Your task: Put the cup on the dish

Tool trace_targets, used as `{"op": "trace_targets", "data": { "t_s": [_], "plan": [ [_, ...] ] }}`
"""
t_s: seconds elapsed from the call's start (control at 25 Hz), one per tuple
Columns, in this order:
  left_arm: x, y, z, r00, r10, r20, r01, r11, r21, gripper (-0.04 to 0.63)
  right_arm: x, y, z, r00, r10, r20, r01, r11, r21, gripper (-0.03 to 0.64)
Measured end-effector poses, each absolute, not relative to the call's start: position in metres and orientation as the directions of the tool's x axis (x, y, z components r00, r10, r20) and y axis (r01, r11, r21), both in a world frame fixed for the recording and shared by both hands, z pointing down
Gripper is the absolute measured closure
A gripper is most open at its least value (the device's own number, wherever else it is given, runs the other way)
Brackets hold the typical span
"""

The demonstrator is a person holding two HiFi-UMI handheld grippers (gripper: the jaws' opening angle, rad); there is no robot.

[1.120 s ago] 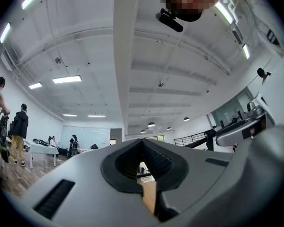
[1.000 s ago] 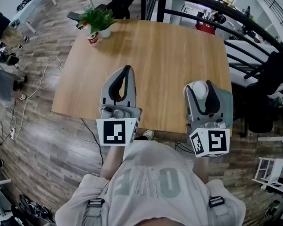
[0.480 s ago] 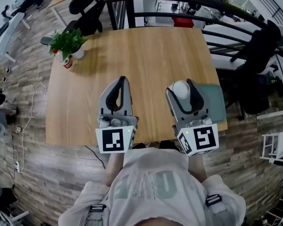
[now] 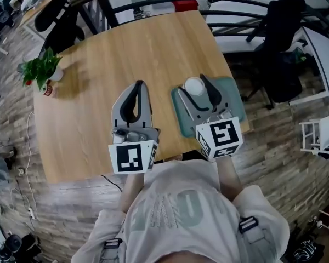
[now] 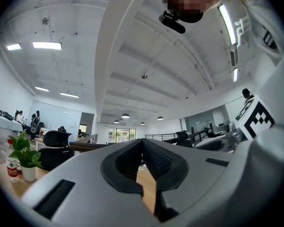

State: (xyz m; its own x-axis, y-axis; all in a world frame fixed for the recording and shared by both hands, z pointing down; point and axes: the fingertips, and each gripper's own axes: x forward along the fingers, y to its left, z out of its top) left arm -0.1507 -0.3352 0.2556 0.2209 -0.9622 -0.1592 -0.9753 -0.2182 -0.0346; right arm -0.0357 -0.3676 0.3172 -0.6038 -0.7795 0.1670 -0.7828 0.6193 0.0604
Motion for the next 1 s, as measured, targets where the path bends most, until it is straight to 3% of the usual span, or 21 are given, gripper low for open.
{"op": "trace_targets", "data": {
  "t_s": [0.6, 1.0],
  "plan": [
    [-0.047, -0.401, 0.333, 0.290, -0.957, 0.029, -0.957, -0.291, -0.019, 0.588, 0.118, -0.439, 0.431, -0.449, -0.814, 0.369, -0.880, 0.474, -0.025, 0.342],
    [-0.017, -0.411, 0.367, 0.294, -0.947, 0.129, -0.953, -0.300, -0.033, 0.588, 0.177, -0.485, 0.519, -0.404, -0.787, 0.467, -0.905, 0.416, -0.083, 0.342]
  ]
}}
